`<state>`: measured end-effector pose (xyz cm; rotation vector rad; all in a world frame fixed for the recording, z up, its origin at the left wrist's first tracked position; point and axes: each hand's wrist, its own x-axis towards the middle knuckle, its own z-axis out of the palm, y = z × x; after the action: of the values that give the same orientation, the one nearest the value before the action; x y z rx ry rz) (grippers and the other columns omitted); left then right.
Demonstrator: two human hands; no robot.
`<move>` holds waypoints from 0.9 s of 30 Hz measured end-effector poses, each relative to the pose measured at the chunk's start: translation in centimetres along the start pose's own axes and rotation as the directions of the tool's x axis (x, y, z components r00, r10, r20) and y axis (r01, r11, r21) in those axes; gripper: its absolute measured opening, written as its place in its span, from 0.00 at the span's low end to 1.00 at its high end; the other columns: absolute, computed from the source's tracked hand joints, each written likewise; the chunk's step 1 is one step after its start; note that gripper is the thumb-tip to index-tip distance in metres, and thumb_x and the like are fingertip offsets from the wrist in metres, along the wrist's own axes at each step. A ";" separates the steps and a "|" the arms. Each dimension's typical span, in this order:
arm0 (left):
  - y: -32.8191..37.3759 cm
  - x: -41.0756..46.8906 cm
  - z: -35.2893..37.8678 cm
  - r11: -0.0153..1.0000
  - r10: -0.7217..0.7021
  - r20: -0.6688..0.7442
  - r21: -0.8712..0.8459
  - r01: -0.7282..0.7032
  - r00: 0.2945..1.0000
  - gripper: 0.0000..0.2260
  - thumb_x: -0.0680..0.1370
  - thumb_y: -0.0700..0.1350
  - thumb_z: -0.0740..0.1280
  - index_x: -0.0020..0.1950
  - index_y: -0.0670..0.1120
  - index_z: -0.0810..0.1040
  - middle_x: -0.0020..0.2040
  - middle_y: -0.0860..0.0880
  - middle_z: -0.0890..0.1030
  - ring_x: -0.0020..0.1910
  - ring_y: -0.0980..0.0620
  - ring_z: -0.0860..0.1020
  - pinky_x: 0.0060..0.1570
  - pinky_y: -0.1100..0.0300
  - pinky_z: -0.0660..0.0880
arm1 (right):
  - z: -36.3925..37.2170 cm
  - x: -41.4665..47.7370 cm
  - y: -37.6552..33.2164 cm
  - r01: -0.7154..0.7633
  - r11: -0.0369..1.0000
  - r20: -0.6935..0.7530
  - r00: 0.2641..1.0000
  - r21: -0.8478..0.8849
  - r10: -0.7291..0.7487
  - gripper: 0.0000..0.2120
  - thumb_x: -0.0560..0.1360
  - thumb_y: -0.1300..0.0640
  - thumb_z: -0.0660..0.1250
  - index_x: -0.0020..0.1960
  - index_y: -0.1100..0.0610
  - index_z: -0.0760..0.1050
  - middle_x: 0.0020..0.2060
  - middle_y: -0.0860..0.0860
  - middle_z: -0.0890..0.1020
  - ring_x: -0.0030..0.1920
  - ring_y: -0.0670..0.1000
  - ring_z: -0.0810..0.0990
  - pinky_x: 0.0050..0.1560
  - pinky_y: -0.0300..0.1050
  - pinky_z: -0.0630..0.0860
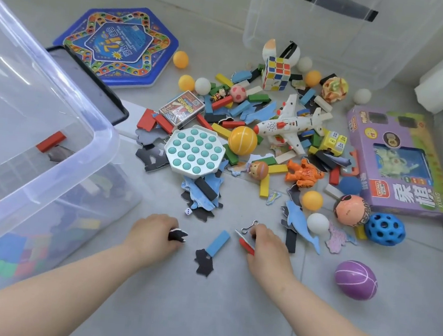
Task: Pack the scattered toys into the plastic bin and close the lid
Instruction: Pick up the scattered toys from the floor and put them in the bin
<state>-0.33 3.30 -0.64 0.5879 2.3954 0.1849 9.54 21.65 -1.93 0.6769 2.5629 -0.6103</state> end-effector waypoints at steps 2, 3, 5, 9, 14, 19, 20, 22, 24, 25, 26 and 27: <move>-0.1 -0.8 0.6 0.984 0.180 -0.143 0.038 -0.176 0.973 0.11 0.73 0.54 0.61 0.33 0.52 0.74 0.40 0.53 0.74 0.46 0.48 0.78 0.32 0.64 0.60 | 0.1 -0.7 0.6 0.002 0.998 0.034 0.999 0.070 -0.004 0.04 0.76 0.60 0.59 0.49 0.52 0.66 0.50 0.52 0.75 0.58 0.55 0.73 0.49 0.44 0.65; 0.2 -1.5 0.4 0.969 0.248 -0.142 0.043 -0.245 0.958 0.15 0.69 0.58 0.59 0.31 0.51 0.77 0.38 0.53 0.76 0.38 0.50 0.80 0.29 0.70 0.56 | 0.2 -1.0 1.1 0.008 0.995 0.040 0.999 0.095 -0.012 0.05 0.76 0.60 0.59 0.45 0.51 0.64 0.45 0.49 0.72 0.55 0.54 0.73 0.46 0.42 0.63; 1.5 -2.5 0.7 0.943 0.333 -0.105 0.022 -0.333 0.937 0.23 0.63 0.63 0.54 0.32 0.48 0.80 0.45 0.52 0.79 0.40 0.51 0.80 0.31 0.71 0.59 | 0.2 -1.4 2.0 0.036 0.994 0.027 0.999 0.108 -0.039 0.08 0.76 0.60 0.61 0.42 0.49 0.64 0.38 0.44 0.66 0.49 0.53 0.70 0.43 0.39 0.60; 4.1 -2.3 2.4 0.983 0.182 0.085 0.021 -0.185 0.980 0.18 0.74 0.56 0.60 0.55 0.46 0.79 0.70 0.52 0.62 0.66 0.50 0.64 0.56 0.63 0.65 | -0.9 -0.9 3.0 0.220 0.966 -0.219 0.944 -0.139 -0.247 0.16 0.47 0.65 0.77 0.30 0.56 0.74 0.36 0.52 0.80 0.36 0.58 0.82 0.30 0.44 0.74; 6.3 -1.5 3.1 0.963 0.098 0.145 0.237 -0.130 0.985 0.15 0.78 0.48 0.58 0.60 0.42 0.75 0.67 0.46 0.64 0.63 0.45 0.66 0.54 0.57 0.67 | -1.8 0.3 2.5 0.212 0.905 -0.110 0.957 -0.369 -0.269 0.20 0.38 0.61 0.78 0.27 0.52 0.75 0.33 0.48 0.80 0.34 0.52 0.81 0.37 0.39 0.63; 6.7 -0.8 3.3 0.969 0.011 0.178 0.240 -0.054 0.984 0.14 0.77 0.47 0.61 0.60 0.44 0.73 0.62 0.45 0.70 0.62 0.45 0.67 0.54 0.57 0.68 | -1.6 0.5 2.5 0.206 0.945 -0.013 0.976 -0.255 -0.216 0.14 0.73 0.67 0.56 0.57 0.56 0.68 0.58 0.55 0.70 0.60 0.53 0.68 0.47 0.44 0.55; 6.6 -0.8 3.3 0.979 -0.004 0.185 0.200 -0.034 0.983 0.14 0.76 0.47 0.61 0.60 0.44 0.73 0.62 0.46 0.70 0.62 0.45 0.67 0.54 0.57 0.68 | -1.6 0.4 2.7 0.212 0.951 -0.044 0.973 -0.224 -0.227 0.13 0.74 0.67 0.56 0.54 0.53 0.66 0.56 0.55 0.69 0.58 0.53 0.68 0.46 0.42 0.54; 6.5 -1.1 3.2 0.997 -0.022 0.196 0.075 0.008 0.980 0.11 0.75 0.45 0.63 0.57 0.46 0.72 0.59 0.46 0.68 0.58 0.45 0.68 0.51 0.58 0.69 | -1.5 0.3 2.9 0.186 0.969 -0.042 0.980 -0.163 -0.196 0.12 0.74 0.67 0.55 0.49 0.52 0.58 0.50 0.53 0.65 0.54 0.54 0.69 0.44 0.41 0.53; 6.3 -1.3 3.3 0.997 -0.030 0.180 -0.068 0.042 0.983 0.06 0.74 0.42 0.64 0.44 0.51 0.66 0.49 0.48 0.65 0.49 0.46 0.69 0.44 0.59 0.66 | -1.4 0.2 3.0 0.173 0.979 0.005 0.985 -0.105 -0.173 0.12 0.74 0.67 0.56 0.53 0.53 0.61 0.51 0.52 0.66 0.58 0.56 0.70 0.46 0.44 0.59; 6.1 -1.4 3.4 0.991 -0.026 0.172 -0.128 0.048 0.985 0.13 0.75 0.41 0.63 0.38 0.53 0.60 0.44 0.51 0.63 0.46 0.47 0.68 0.42 0.61 0.64 | -1.3 0.3 3.0 0.169 0.981 0.023 0.986 -0.098 -0.168 0.15 0.75 0.66 0.56 0.59 0.54 0.63 0.55 0.54 0.67 0.60 0.57 0.69 0.51 0.45 0.62; 6.0 -1.7 3.4 0.988 -0.013 0.177 -0.151 0.040 0.984 0.17 0.75 0.40 0.62 0.35 0.53 0.55 0.39 0.53 0.62 0.44 0.48 0.67 0.40 0.62 0.63 | -1.4 0.3 3.1 0.173 0.978 0.031 0.985 -0.118 -0.171 0.19 0.75 0.66 0.56 0.65 0.56 0.62 0.59 0.55 0.68 0.62 0.57 0.68 0.55 0.45 0.63; 5.8 -1.8 3.4 0.986 0.004 0.168 -0.164 0.024 0.986 0.17 0.75 0.39 0.61 0.35 0.53 0.55 0.37 0.55 0.61 0.44 0.48 0.67 0.38 0.61 0.62 | -1.4 0.3 3.2 0.193 0.968 0.034 0.981 -0.162 -0.190 0.20 0.75 0.65 0.56 0.66 0.58 0.62 0.61 0.56 0.68 0.62 0.57 0.69 0.56 0.44 0.63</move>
<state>5.16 7.53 -0.67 0.4939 2.1947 0.3140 10.61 24.97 -1.85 0.3687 2.6446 -0.4549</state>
